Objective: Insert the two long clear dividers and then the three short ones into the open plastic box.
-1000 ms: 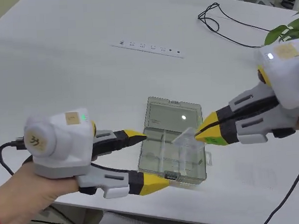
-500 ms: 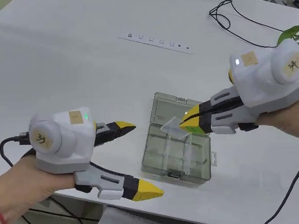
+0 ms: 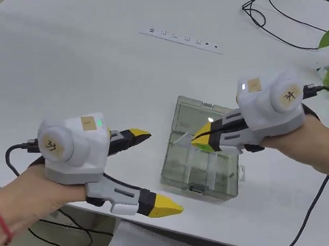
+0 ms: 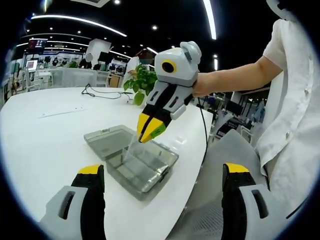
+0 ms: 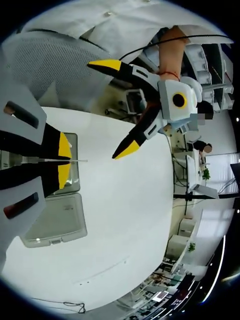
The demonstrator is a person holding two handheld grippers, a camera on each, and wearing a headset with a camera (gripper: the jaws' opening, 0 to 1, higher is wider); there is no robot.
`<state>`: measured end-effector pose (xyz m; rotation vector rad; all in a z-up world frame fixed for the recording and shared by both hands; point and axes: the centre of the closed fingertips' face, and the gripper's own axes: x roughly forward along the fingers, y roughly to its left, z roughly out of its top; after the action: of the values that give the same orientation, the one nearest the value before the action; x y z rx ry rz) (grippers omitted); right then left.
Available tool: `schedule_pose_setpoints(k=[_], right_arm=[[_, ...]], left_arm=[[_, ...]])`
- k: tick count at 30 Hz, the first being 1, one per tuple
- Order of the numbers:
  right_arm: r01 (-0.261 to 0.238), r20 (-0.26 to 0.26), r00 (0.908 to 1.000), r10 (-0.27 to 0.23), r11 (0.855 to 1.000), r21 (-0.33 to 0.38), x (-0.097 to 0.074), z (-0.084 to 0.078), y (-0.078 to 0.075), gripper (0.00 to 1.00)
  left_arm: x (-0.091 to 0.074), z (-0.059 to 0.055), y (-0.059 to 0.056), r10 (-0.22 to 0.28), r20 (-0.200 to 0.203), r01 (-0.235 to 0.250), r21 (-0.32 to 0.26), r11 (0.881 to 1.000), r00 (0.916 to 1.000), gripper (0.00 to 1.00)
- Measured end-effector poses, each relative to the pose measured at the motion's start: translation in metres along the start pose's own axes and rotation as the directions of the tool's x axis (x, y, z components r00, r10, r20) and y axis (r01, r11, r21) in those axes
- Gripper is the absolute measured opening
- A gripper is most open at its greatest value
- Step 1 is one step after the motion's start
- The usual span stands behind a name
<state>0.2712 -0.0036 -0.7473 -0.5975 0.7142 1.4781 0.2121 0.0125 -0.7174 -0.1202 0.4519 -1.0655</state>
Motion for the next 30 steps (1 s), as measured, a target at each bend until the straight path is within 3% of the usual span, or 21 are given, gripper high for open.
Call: schedule_pose_setpoints(k=[18, 30], right_arm=[[-0.008, -0.026, 0.9996, 0.008, 1.0, -0.008, 0.004, -0.007, 0.002, 0.02], [-0.02, -0.074, 0.9972, 0.014, 0.997, -0.078, 0.024, -0.009, 0.001, 0.02]], left_arm=[[-0.003, -0.003, -0.002, 0.005, 0.007, -0.005, -0.027, 1.0, 1.0, 1.0], [-0.003, -0.004, -0.002, 0.003, 0.007, -0.003, -0.03, 1.0, 1.0, 1.0]])
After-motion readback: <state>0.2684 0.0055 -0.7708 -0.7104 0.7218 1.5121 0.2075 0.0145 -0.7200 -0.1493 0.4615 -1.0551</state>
